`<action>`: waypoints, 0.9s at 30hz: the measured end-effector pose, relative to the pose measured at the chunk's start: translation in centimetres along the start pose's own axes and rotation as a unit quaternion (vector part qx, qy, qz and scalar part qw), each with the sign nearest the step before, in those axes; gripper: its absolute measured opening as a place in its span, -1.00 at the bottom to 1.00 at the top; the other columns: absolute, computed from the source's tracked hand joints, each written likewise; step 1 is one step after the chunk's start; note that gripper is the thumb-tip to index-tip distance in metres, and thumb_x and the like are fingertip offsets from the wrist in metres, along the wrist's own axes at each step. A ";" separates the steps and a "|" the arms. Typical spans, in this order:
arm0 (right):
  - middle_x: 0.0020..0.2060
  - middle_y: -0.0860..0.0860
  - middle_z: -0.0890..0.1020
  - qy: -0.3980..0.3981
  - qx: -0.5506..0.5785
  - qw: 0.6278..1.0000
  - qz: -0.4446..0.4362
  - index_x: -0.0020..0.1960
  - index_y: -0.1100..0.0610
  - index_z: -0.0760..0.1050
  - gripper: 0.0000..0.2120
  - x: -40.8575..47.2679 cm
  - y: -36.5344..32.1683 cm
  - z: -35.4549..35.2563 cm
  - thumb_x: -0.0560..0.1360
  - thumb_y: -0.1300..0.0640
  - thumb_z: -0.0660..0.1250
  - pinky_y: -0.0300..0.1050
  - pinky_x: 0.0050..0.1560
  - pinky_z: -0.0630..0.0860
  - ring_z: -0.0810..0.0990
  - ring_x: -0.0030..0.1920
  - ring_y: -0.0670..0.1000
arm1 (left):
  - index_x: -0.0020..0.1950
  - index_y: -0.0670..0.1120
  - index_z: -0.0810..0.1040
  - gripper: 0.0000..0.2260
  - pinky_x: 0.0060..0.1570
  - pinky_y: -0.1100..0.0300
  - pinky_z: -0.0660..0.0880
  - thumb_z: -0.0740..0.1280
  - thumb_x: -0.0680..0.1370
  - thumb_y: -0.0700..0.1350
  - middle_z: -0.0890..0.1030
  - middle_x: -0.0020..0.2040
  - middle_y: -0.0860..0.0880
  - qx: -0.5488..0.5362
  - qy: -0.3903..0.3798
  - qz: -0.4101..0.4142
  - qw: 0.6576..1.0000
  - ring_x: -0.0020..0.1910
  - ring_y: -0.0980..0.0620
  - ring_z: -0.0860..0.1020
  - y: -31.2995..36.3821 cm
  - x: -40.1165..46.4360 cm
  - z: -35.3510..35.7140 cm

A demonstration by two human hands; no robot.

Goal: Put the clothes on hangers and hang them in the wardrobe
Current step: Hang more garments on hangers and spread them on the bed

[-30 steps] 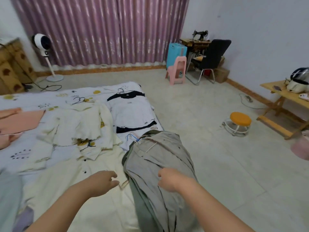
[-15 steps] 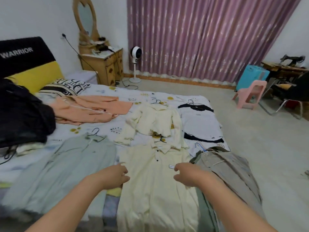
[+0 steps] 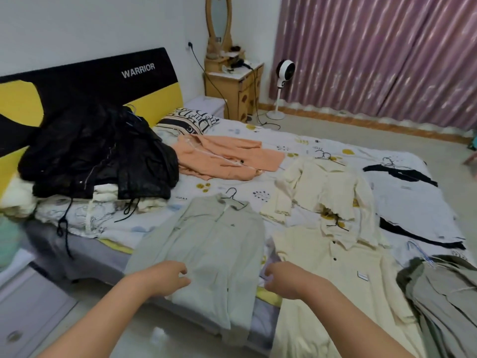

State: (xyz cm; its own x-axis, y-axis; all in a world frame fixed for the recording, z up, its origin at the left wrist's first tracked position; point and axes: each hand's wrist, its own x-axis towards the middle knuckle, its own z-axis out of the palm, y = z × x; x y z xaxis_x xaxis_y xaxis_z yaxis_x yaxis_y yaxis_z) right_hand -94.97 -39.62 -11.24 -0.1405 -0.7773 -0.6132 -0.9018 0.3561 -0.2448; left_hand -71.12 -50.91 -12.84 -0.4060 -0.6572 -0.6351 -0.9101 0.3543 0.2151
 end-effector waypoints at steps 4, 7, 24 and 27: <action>0.27 0.17 0.47 -0.025 0.010 1.000 -0.003 0.15 0.17 0.47 -0.74 4.5 -1.7 -1.4 0.58 0.09 0.12 -0.18 0.00 0.31 0.43 0.27 0.14 | 0.41 -0.07 0.31 -0.59 0.24 0.22 0.32 0.13 0.60 0.07 0.39 0.39 -0.06 -0.004 -0.008 -0.017 1.000 0.33 -0.02 0.39 -2.6 2.9 -1.4; 0.36 0.14 0.39 -0.031 0.015 0.999 0.003 0.41 0.20 0.31 -0.60 8.3 -2.0 -3.5 0.60 0.10 0.11 -0.16 0.27 0.30 0.36 0.35 0.11 | 0.41 -0.08 0.31 -0.60 0.26 0.24 0.29 0.12 0.61 0.05 0.37 0.40 -0.05 -0.012 -0.016 -0.020 1.000 0.35 0.00 0.37 -3.5 6.3 -3.3; 0.31 0.12 0.43 -0.049 0.023 0.995 0.079 0.35 0.18 0.31 -0.65 35.2 -0.5 -8.2 0.60 0.10 0.09 -0.10 0.21 0.38 0.44 0.27 0.11 | 0.45 -0.08 0.22 -0.59 0.26 0.26 0.26 0.08 0.63 0.02 0.30 0.43 -0.09 -0.032 -0.049 -0.020 0.998 0.38 -0.03 0.32 -6.6 31.5 -10.7; 0.32 0.14 0.39 -0.044 0.036 0.992 0.116 0.38 0.17 0.28 -0.63 39.3 -1.1 -7.6 0.60 0.09 0.09 -0.09 0.19 0.39 0.42 0.28 0.14 | 0.46 -0.10 0.20 -0.58 0.29 0.22 0.27 0.08 0.63 0.01 0.29 0.43 -0.10 -0.005 -0.051 -0.001 0.999 0.38 -0.05 0.32 -8.4 36.6 -12.0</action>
State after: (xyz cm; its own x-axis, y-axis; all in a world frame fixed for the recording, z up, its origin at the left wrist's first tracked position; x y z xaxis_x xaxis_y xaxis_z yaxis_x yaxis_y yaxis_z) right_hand -102.60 -74.49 -29.36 -0.3009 -0.6236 -0.7215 -0.8179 0.5579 -0.1410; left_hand -79.37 -85.93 -28.96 -0.3936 -0.5870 -0.7075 -0.9121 0.3452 0.2211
